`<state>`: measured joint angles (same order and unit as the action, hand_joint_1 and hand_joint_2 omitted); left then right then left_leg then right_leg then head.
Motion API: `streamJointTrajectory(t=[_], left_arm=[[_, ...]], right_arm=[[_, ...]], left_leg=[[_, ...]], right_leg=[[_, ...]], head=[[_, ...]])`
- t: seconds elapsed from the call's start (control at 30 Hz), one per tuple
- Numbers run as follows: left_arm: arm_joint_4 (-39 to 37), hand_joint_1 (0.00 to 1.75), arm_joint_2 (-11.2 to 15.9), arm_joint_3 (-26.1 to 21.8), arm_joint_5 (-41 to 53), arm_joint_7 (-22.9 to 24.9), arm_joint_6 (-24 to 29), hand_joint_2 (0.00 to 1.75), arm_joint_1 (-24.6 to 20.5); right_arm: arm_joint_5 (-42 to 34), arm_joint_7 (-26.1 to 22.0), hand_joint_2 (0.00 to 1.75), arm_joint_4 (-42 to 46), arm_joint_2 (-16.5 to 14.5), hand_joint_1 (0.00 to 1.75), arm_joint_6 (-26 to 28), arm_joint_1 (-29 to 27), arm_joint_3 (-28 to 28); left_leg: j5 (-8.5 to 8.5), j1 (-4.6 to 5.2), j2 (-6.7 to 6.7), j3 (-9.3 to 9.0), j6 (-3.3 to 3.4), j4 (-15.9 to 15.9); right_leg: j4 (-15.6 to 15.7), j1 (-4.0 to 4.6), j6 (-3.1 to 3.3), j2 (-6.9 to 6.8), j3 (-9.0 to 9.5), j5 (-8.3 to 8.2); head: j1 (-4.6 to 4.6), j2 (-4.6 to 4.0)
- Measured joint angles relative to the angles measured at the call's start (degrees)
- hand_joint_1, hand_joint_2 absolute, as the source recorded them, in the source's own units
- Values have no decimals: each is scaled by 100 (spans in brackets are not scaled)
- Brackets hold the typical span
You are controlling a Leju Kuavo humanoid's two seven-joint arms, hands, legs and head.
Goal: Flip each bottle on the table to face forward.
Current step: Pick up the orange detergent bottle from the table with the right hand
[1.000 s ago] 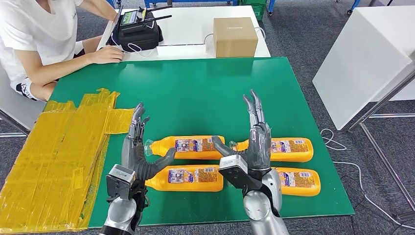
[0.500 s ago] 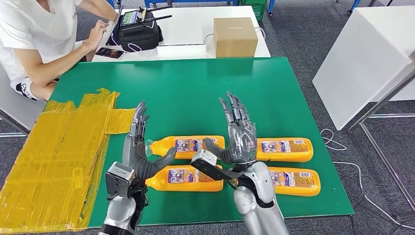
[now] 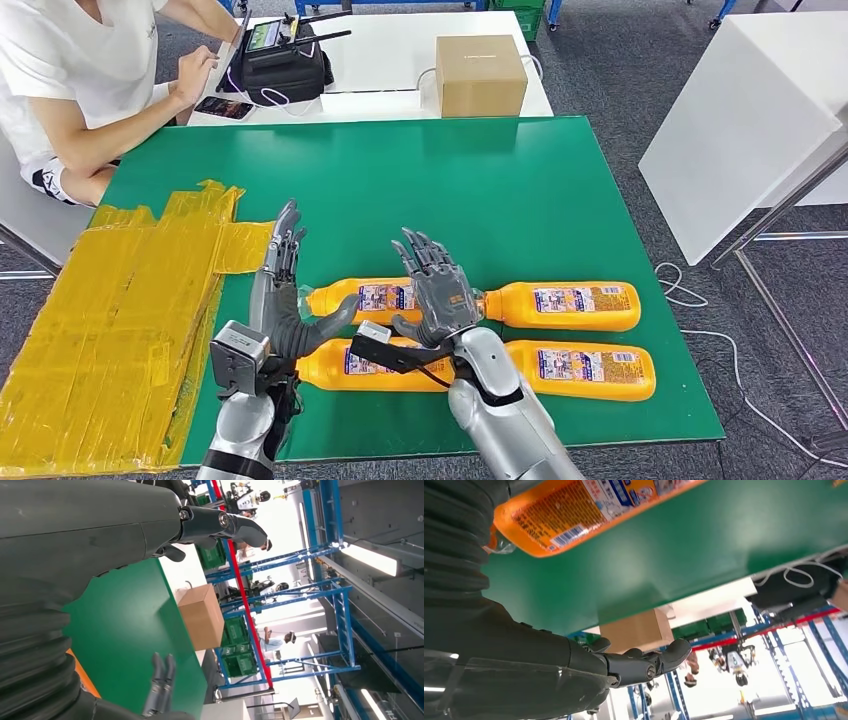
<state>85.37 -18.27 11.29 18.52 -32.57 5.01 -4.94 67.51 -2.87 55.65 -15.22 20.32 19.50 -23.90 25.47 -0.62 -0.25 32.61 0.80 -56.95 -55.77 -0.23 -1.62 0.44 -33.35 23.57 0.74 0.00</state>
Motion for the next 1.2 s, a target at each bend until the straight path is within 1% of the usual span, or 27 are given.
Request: streamJointTrajectory(t=[0.17,0.37,0.67,0.8,1.0,1.2], left_arm=[[-95,0,-1,-3,-21,-2,-35,175,-53],[-261,0,-17,-2,-21,-2,-62,175,-118],[-447,0,-30,2,-20,-2,-85,175,-171],[-558,0,-38,25,-19,5,-157,175,-259],[-813,0,-44,127,-68,9,-211,175,-423],[-954,0,-44,172,-79,7,-219,175,-473]], right_arm=[[56,116,175,-623,-11,0,44,310,1],[433,537,175,-1217,-11,0,292,678,70],[549,661,175,-1639,-12,0,340,984,189],[722,857,175,-1951,-10,0,125,1219,246],[838,872,175,-2597,-42,0,-570,1716,317],[840,842,175,-2900,-100,0,-704,1895,320]], left_leg=[[0,0,0,-1,0,-1],[0,0,1,-1,0,-2],[0,0,1,-1,0,-2],[-1,0,1,-1,0,-3],[-4,0,3,-3,0,-5],[-2,-1,2,0,0,-5]], right_leg=[[0,0,0,0,0,0],[0,0,0,0,-2,0],[0,0,0,1,-3,-1],[0,0,-1,1,-2,-2],[-1,-1,-3,1,-2,-6],[-1,0,-4,1,-5,-4]], head=[[1,0],[2,0],[2,0],[2,0],[3,0],[2,0]])
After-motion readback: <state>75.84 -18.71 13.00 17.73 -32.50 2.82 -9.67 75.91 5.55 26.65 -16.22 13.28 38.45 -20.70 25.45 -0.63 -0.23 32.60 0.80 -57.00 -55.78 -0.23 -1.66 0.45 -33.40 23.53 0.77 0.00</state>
